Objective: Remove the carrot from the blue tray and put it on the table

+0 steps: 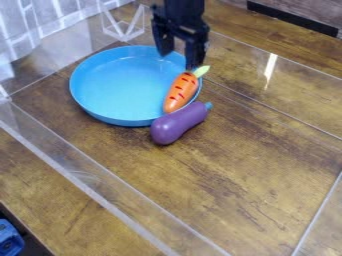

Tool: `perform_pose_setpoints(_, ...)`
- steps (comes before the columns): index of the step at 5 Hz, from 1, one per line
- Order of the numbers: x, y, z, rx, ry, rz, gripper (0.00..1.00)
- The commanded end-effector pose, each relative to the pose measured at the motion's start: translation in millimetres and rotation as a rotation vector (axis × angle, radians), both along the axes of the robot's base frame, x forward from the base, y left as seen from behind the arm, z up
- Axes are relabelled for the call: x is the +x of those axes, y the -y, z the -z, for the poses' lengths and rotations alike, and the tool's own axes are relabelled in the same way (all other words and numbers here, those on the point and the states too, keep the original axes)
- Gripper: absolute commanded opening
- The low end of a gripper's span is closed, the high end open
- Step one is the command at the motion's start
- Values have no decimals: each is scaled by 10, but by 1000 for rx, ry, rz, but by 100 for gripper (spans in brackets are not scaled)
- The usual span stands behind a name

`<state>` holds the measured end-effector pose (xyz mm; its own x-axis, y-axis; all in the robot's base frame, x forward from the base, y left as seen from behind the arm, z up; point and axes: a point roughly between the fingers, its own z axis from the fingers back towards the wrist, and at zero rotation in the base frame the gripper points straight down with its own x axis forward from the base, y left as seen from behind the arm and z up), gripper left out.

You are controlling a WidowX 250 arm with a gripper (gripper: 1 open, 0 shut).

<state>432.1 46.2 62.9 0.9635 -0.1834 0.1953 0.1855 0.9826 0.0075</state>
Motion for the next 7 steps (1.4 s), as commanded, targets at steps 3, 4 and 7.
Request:
perform_pose_setpoints(3,88,41,35,0,37,13,100)
perform_pose_setpoints(4,88,41,73,-2,32,11,0)
perform_pose_setpoints(7,17,181,-383,-8,78,-1,0)
